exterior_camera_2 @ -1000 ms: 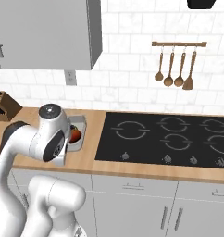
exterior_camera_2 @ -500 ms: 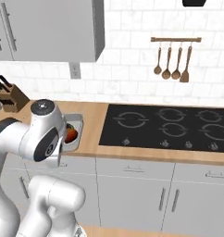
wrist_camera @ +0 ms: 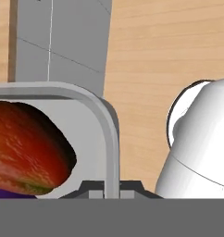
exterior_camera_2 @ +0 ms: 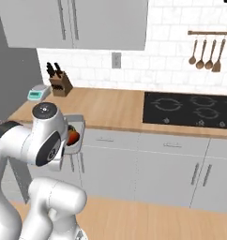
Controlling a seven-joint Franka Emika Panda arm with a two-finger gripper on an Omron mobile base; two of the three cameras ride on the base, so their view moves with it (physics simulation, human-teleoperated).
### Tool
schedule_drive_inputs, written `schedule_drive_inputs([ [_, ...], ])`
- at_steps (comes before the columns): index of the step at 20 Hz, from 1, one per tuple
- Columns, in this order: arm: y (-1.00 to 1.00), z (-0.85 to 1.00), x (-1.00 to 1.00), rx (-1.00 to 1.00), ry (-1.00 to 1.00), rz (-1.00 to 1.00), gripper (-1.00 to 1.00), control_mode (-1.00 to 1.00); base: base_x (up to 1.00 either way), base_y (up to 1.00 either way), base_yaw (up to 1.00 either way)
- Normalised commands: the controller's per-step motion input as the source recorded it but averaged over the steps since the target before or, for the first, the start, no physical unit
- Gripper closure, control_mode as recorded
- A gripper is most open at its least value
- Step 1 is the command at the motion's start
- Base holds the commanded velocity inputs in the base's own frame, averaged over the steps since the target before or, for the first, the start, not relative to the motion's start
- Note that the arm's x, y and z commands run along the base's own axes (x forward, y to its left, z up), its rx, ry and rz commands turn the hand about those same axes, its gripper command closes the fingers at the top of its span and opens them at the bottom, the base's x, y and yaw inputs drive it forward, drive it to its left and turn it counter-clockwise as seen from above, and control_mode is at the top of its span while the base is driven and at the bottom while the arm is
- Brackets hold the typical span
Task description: Take the meat container that has the shrimp and place it on the second highest rack of the freezer. Then take the vegetable container that has the eggplant and bell pepper and place it on the highest rack of the freezer.
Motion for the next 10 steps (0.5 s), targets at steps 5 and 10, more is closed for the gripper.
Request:
schedule_drive_inputs([
  [5,0.00,0.00,0.00,0.00,0.00,0.00,1.00,1.00,-0.50,1.00,0.19],
  [10,0.00,0.00,0.00,0.00,0.00,0.00,1.00,1.00,-0.17,1.00,0.15],
])
